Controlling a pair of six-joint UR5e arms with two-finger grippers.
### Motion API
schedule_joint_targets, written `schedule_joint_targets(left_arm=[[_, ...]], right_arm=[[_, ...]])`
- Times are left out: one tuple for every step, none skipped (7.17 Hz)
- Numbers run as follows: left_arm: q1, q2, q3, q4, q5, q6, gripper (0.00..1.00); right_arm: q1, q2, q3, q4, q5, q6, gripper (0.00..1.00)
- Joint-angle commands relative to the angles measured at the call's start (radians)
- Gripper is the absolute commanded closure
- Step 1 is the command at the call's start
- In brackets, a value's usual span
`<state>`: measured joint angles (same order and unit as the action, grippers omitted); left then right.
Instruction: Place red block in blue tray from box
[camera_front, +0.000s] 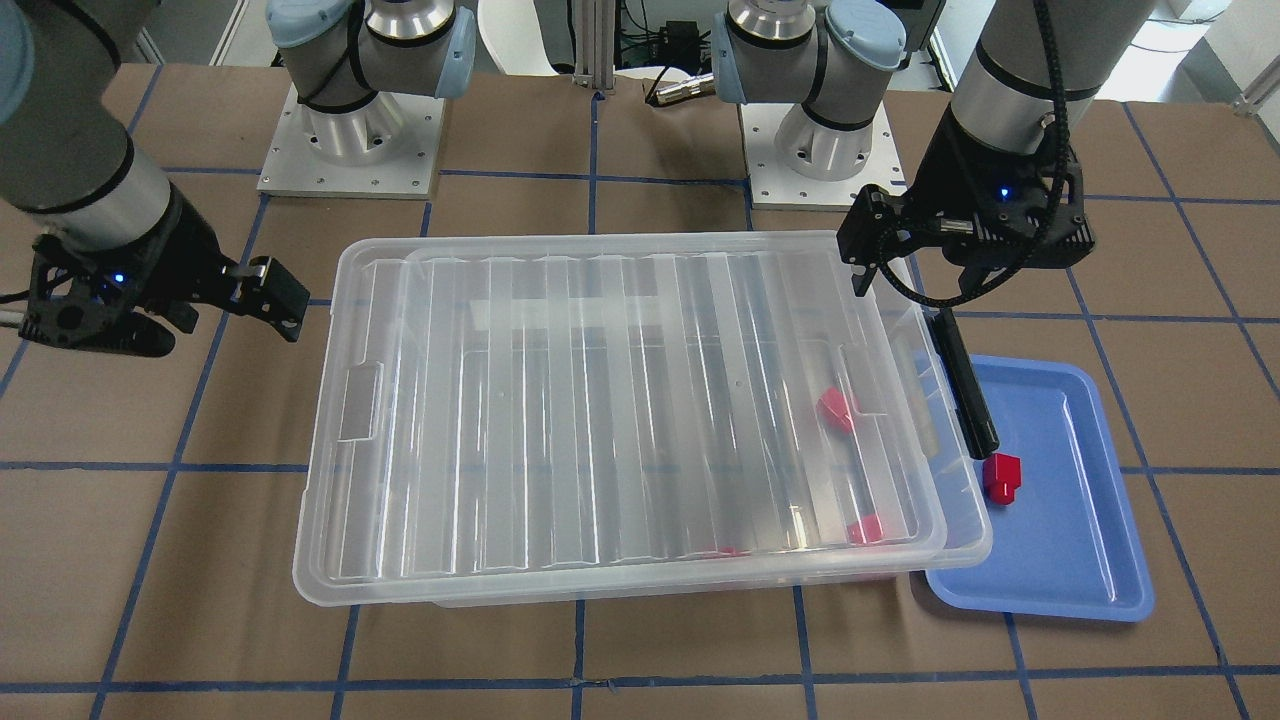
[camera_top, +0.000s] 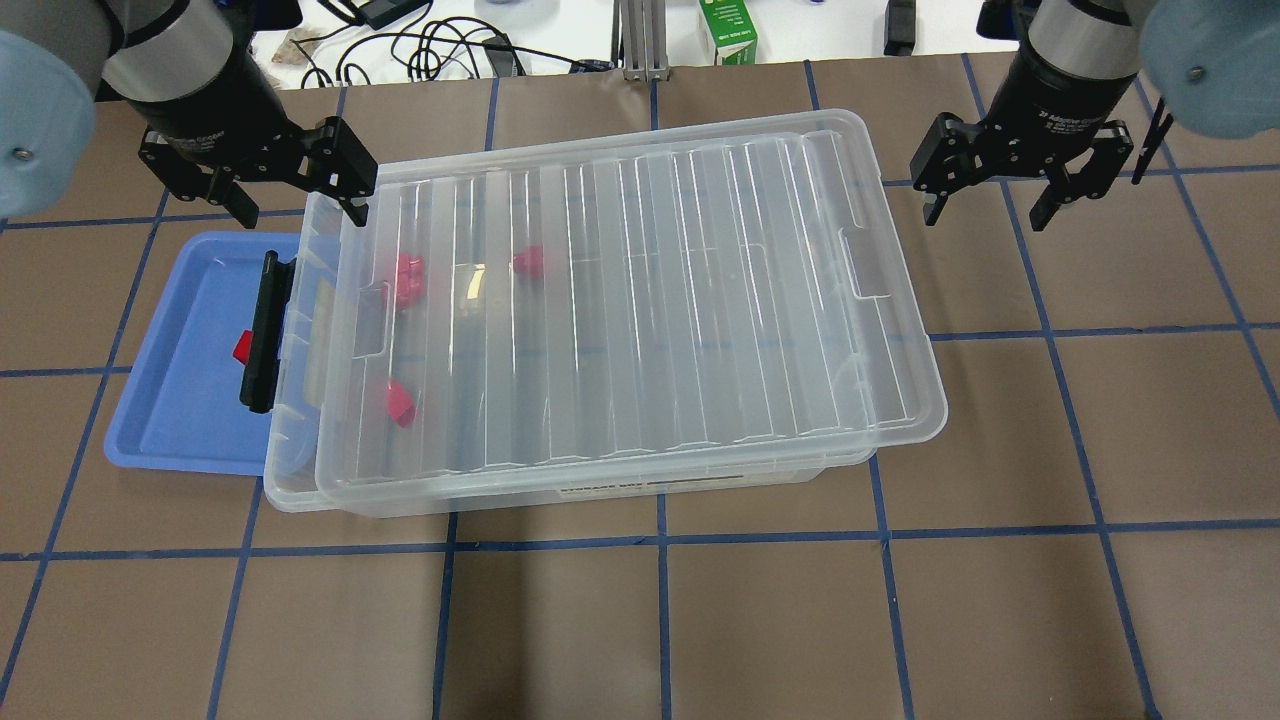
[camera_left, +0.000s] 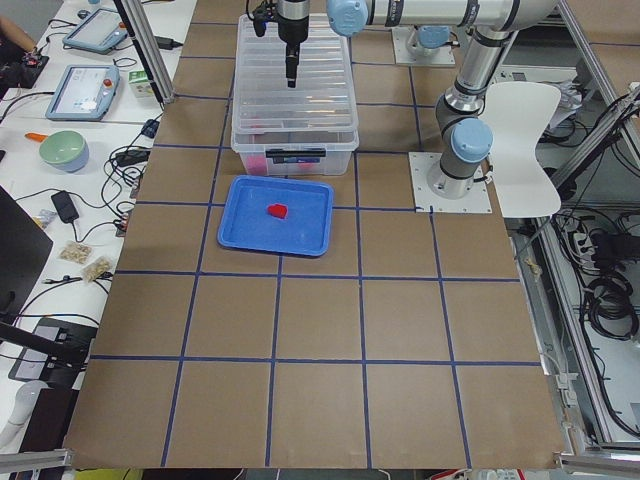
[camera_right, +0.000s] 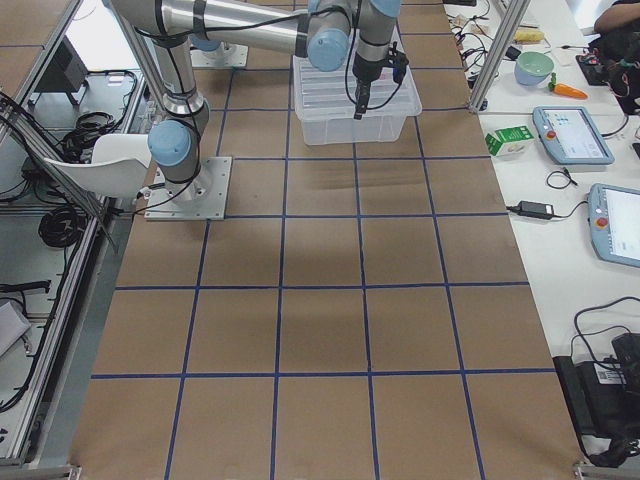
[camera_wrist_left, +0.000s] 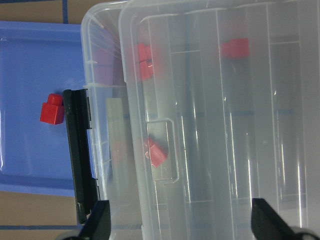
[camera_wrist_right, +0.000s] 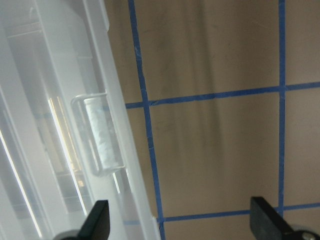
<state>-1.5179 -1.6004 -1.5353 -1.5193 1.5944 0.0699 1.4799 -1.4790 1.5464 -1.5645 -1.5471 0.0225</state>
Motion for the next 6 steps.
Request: schedule_joint_targets(left_arm=[[0.004,-0.01,0.032,-0.005,0.001,0.001,0.0],[0.004,-0.012,0.032,-0.004,-0.001,0.001,0.0],[0.004,-0.012,0.032,-0.004,0.001,0.001,0.0],[0.004,-0.01,0.031,-0.005,0.001,0.001,0.0],[0.004,-0.012,0.031,-0.004,0.001,0.001,0.0],[0.002,-0.01,0.02,-0.004,0.004,0.001,0.0]], right_arm=[[0.109,-0.073,-0.003,0.064,-0.027,0.089,0.0],[0.12,-0.113,0.009,0.095,-0.04,0.108,0.0],[0.109,-0.13,0.009,0.121,-0.042,0.099,0.0],[0.106,-0.139,0.009,0.135,-0.044,0.099,0.0],[0.091,-0.139,0.011,0.135,-0.042,0.094,0.0],[0.071,-0.139,0.012,0.136,-0.036,0.08,0.0]])
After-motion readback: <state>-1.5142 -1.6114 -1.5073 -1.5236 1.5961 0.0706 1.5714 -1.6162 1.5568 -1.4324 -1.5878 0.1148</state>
